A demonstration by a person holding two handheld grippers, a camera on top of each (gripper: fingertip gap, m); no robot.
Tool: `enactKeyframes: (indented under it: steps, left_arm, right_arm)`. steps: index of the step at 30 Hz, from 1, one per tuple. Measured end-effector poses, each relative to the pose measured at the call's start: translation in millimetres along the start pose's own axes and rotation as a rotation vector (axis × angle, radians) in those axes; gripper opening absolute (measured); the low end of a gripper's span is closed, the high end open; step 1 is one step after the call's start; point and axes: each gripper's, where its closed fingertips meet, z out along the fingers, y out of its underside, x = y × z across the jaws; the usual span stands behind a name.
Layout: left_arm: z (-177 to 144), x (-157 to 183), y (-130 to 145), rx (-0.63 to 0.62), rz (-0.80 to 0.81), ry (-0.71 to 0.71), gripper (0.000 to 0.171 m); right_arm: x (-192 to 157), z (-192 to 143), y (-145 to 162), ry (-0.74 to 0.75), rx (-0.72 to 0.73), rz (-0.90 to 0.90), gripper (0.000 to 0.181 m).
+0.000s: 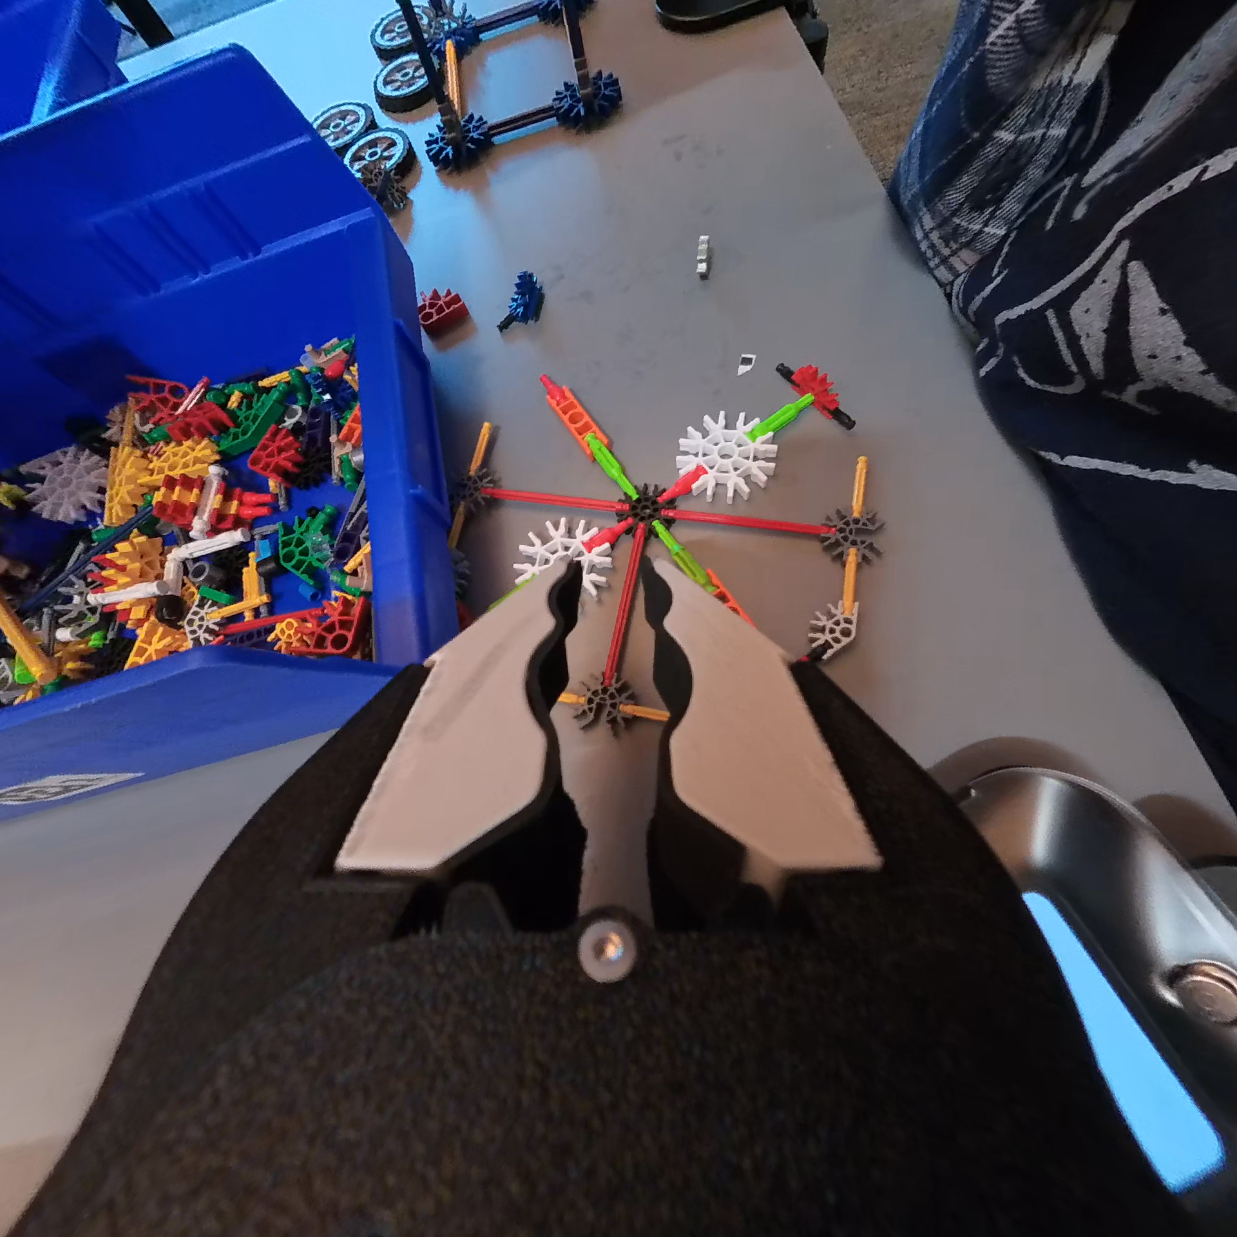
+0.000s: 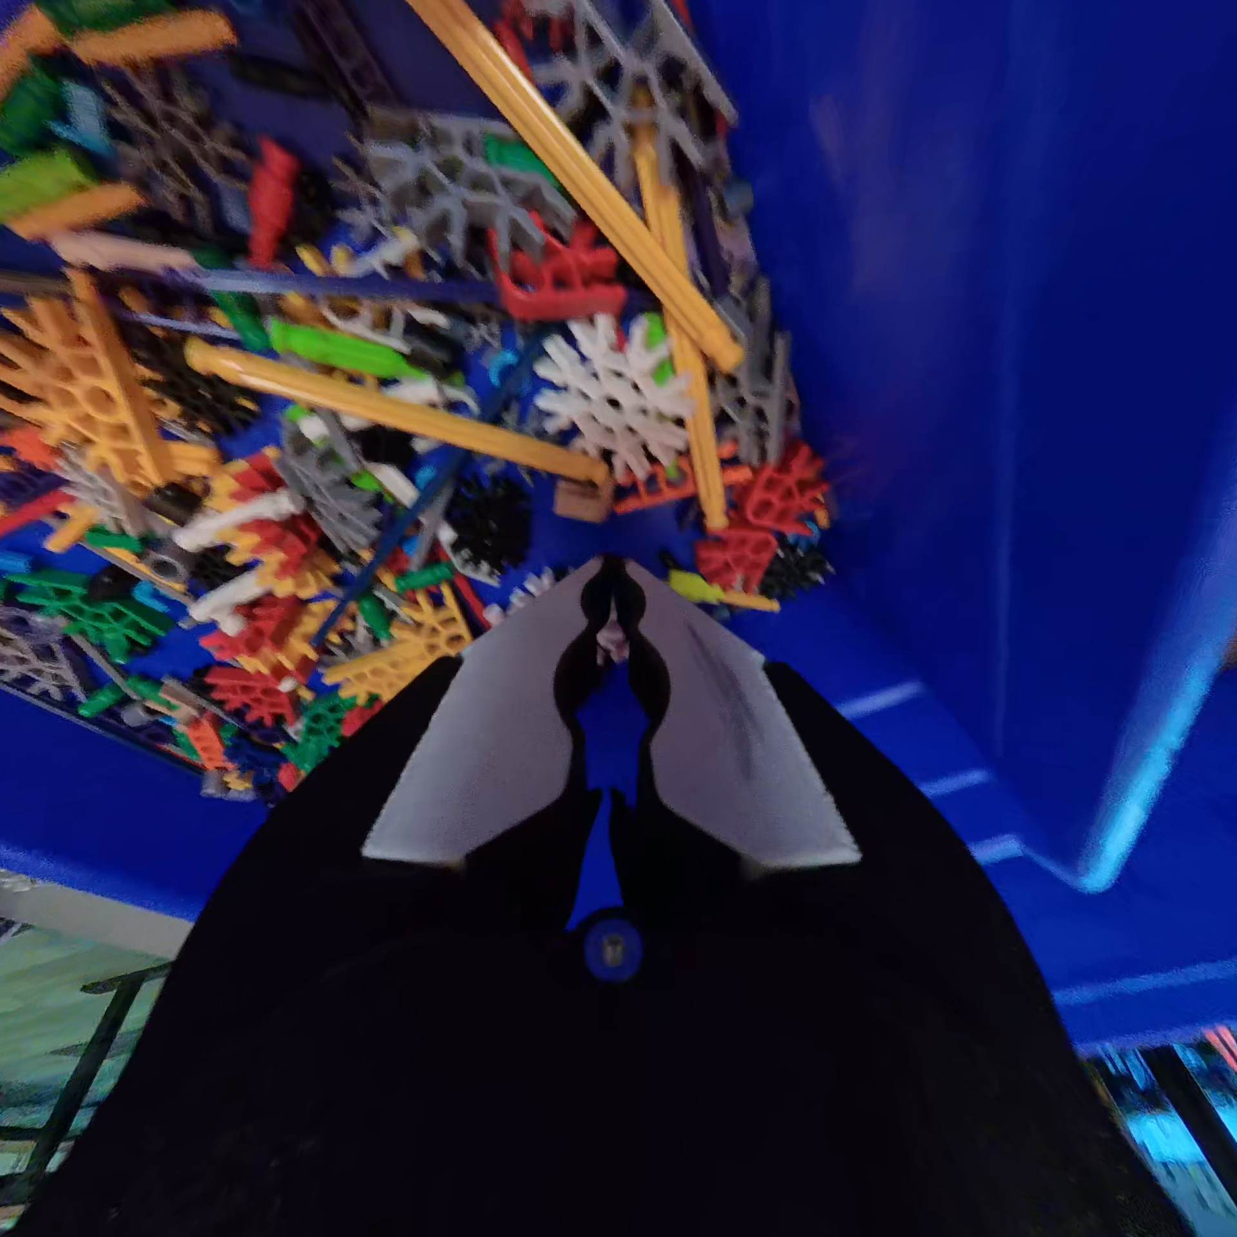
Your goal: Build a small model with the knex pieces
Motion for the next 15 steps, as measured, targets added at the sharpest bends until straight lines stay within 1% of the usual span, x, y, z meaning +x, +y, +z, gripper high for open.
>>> enactKeyframes:
  steps: [1,2,3,4,5,7,8,10,12,13,15]
  left_arm:
    - [0,0,0,0.002,-0.001,0.000,0.018]
    - [0,0,-1,0.004,-0.002,0.001,0.017]
    - [0,0,-1,0.004,-0.001,0.001,0.017]
    - [0,0,-1,0.004,-0.001,0.001,0.017]
    - [0,0,-1,0.004,-0.002,0.002,0.018]
    - [0,0,0,0.001,-0.002,0.004,0.018]
    - [0,0,0,0.000,-0.003,0.004,0.018]
    - [0,0,0,-0.001,-0.003,0.002,0.018]
    - [0,0,0,0.002,-0.005,0.002,0.018]
    - [0,0,0,0.002,-0.004,0.002,0.018]
    - [0,0,1,-0.001,-0.005,0.003,0.018]
  right_arm:
    - [5,-3,5,0.024,-0.020,0.004,0.000]
    - [4,-5,7,0.015,-0.014,0.006,0.000]
    - [0,-7,4,-0.013,0.010,0.011,0.001]
    - [-1,-9,1,-0.019,0.028,0.016,0.009]
    - [2,-9,-3,0.002,0.043,0.011,0.013]
    - [-2,-6,-11,-0.005,0.054,0.001,0.013]
    - [-4,-3,-13,-0.003,0.051,-0.012,0.017]
    - [-5,-2,-22,0.014,0.070,-0.018,0.016]
    - [-6,-1,-25,0.021,0.074,-0.035,0.011]
    - [-5,0,-18,0.031,0.029,-0.048,0.008]
    - [-5,2,8,0.045,-0.115,-0.095,0.008]
